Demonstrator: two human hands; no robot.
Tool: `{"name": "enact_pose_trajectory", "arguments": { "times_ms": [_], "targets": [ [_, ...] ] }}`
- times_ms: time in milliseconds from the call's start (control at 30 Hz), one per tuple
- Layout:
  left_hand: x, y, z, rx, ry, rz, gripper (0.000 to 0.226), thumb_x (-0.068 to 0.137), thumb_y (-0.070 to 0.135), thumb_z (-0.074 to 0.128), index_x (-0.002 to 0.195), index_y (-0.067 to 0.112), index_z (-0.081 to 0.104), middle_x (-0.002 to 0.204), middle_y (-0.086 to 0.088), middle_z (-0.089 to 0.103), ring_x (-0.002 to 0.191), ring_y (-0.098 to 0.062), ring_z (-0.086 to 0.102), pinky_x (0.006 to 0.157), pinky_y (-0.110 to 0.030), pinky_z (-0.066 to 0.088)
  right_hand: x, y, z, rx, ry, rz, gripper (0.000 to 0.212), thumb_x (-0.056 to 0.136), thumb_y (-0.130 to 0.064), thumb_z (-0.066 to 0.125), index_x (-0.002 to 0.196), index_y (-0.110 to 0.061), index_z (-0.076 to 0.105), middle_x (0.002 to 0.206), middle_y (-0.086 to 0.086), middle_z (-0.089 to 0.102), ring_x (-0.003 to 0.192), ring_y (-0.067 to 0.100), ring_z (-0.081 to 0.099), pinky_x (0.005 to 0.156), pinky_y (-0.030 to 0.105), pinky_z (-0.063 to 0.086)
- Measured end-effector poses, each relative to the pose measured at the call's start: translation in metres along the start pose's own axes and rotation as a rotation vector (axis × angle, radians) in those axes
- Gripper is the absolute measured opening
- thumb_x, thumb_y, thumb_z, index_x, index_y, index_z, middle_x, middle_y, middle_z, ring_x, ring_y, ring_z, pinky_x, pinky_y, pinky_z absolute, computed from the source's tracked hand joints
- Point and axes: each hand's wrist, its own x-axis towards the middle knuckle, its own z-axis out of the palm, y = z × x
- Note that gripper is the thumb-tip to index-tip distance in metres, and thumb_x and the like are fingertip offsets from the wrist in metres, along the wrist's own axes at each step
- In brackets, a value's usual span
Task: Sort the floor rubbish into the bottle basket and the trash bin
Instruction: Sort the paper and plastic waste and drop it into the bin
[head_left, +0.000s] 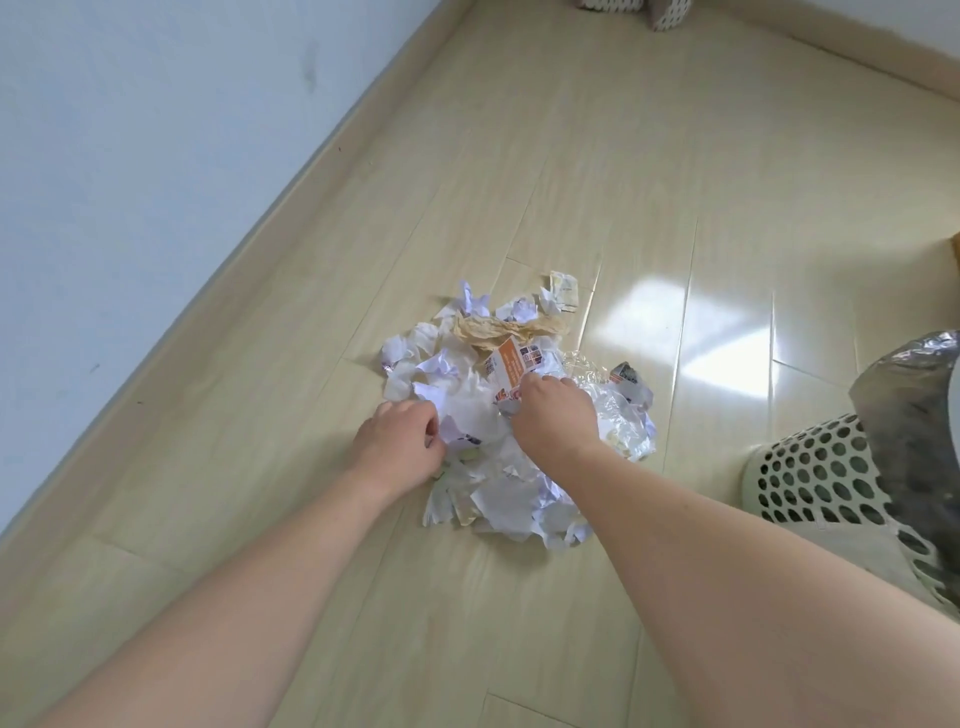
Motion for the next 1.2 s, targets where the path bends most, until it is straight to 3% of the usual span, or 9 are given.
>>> {"name": "enact_pose_trajectory", "arguments": {
  "times_ms": [133,300,433,567,633,700,767,1033,1200],
  "targets": [
    [0.001,0.008,0.003,0.072,0.046,0.053,0.04,0.084,0.048,0.062,0.118,0.028,0.054,0.118,0.004,0.05,0.113,-0.023,0.044,0.093,-0.033,0.04,-0.004,0.003,0.002,0.02,-0.019,0.013,0.019,0.09,-0.015,0.049,0.108,-0.01,0.054,0.108,0.008,0.061,0.105,0.029,0.053,0.085,0.036,0.039],
    [0.002,0.018,0.017,0.345,0.021,0.128,0.025,0.093,0.035,0.051,0.115,0.026,0.058,0.121,0.001,0.048,0.119,-0.024,0.041,0.093,-0.031,0.033,0.0,0.0,0.01,-0.002,0.017,-0.008,0.016,0.094,-0.019,0.049,0.105,-0.011,0.057,0.104,0.008,0.06,0.103,0.029,0.053,0.078,0.035,0.033],
    [-0.002,0.014,0.017,0.288,-0.005,0.055,0.02,0.093,0.026,0.046,0.108,0.025,0.059,0.113,0.002,0.052,0.114,-0.023,0.044,0.091,-0.032,0.031,0.002,-0.001,0.014,0.023,0.035,-0.008,0.014,0.095,-0.017,0.049,0.103,-0.013,0.059,0.099,0.006,0.059,0.099,0.029,0.054,0.075,0.034,0.03],
    [-0.007,0.01,0.004,0.059,-0.019,-0.019,0.012,0.092,0.022,0.046,0.084,0.022,0.055,0.092,0.004,0.053,0.097,-0.023,0.047,0.083,-0.033,0.033,-0.004,0.001,0.009,0.091,0.086,-0.019,0.02,0.098,-0.023,0.043,0.098,-0.012,0.059,0.091,0.005,0.056,0.09,0.028,0.054,0.072,0.033,0.033],
    [-0.009,0.011,-0.006,-0.268,-0.078,-0.196,0.021,0.092,0.021,0.045,0.071,0.017,0.047,0.077,0.0,0.054,0.076,-0.025,0.048,0.066,-0.033,0.034,-0.01,0.003,0.002,0.187,0.101,0.008,0.022,0.099,-0.027,0.041,0.092,-0.011,0.055,0.086,0.003,0.053,0.083,0.026,0.053,0.068,0.033,0.036],
    [-0.013,0.016,-0.021,-0.577,-0.179,-0.324,0.018,0.089,0.019,0.045,0.072,0.015,0.049,0.072,-0.005,0.061,0.063,-0.025,0.052,0.058,-0.029,0.035,-0.022,0.006,-0.006,0.297,0.083,0.043,0.022,0.099,-0.027,0.041,0.087,-0.011,0.051,0.085,0.002,0.052,0.078,0.024,0.051,0.064,0.032,0.037],
    [-0.019,0.026,-0.042,-0.667,-0.298,-0.347,0.011,0.091,0.016,0.046,0.085,0.01,0.053,0.077,-0.01,0.067,0.057,-0.024,0.06,0.051,-0.024,0.04,-0.036,0.011,-0.018,0.398,0.081,0.059,0.023,0.1,-0.027,0.043,0.084,-0.011,0.049,0.082,0.001,0.052,0.074,0.023,0.05,0.06,0.032,0.037],
    [-0.056,0.127,-0.131,-0.418,-0.349,-0.28,0.016,0.094,0.0,0.033,0.09,0.013,0.042,0.074,-0.019,0.06,0.049,-0.018,0.044,0.043,-0.021,0.027,-0.13,0.055,-0.126,0.698,0.184,0.186,0.024,0.095,-0.032,0.056,0.086,-0.01,0.058,0.078,0.0,0.06,0.065,0.017,0.05,0.056,0.029,0.039],
    [-0.1,0.232,-0.157,-0.304,-0.348,-0.063,0.009,0.094,0.01,0.043,0.088,0.011,0.049,0.073,-0.011,0.064,0.054,-0.02,0.049,0.049,-0.022,0.033,-0.221,0.119,-0.182,0.688,0.179,0.3,0.022,0.095,-0.034,0.055,0.092,-0.012,0.06,0.081,-0.002,0.06,0.063,0.013,0.051,0.054,0.027,0.041]
  ]
}}
